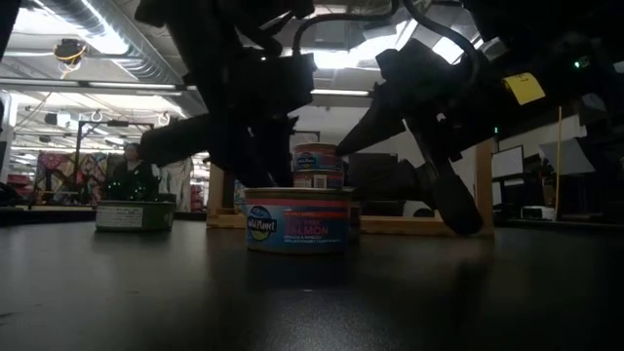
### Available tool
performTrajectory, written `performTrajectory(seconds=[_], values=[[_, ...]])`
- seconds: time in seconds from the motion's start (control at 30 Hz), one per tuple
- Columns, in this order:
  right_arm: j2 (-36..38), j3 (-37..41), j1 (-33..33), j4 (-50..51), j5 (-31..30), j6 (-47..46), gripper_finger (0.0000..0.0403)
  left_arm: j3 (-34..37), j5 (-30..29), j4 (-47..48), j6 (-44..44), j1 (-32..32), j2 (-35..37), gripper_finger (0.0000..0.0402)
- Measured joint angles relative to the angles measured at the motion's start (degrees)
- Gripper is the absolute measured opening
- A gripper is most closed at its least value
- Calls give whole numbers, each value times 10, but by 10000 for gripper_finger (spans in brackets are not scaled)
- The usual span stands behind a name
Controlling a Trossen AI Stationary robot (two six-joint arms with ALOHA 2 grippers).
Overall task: Stack canned seafood by type on shelf
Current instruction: Put the green tuna can on the shelf
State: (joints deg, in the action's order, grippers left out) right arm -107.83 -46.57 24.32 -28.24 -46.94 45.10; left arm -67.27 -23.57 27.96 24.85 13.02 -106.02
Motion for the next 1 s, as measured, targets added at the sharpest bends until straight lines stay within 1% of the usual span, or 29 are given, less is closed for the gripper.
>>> performTrajectory(seconds=[0.13, 0.27, 0.37, 0.57, 0.8, 1.0], values=[[0, 0, 0, 2, 0, 0, 257, 11, 3, -30, 40, -1, 0, 127], [0, 0, 0, 13, 0, 0, 255, 27, 37, -50, 71, -5, 0, 127], [0, 0, 0, 16, 0, 0, 255, 42, 47, -73, 87, -8, 0, 120], [0, 0, 0, 16, 0, 0, 255, 50, 47, -84, 90, -13, 0, 87], [0, 0, 0, 16, 0, 0, 254, 49, 47, -90, 127, -21, -6, 52], [0, 0, 0, 24, 0, -1, 254, 49, 45, -106, 127, -23, -10, 6]])
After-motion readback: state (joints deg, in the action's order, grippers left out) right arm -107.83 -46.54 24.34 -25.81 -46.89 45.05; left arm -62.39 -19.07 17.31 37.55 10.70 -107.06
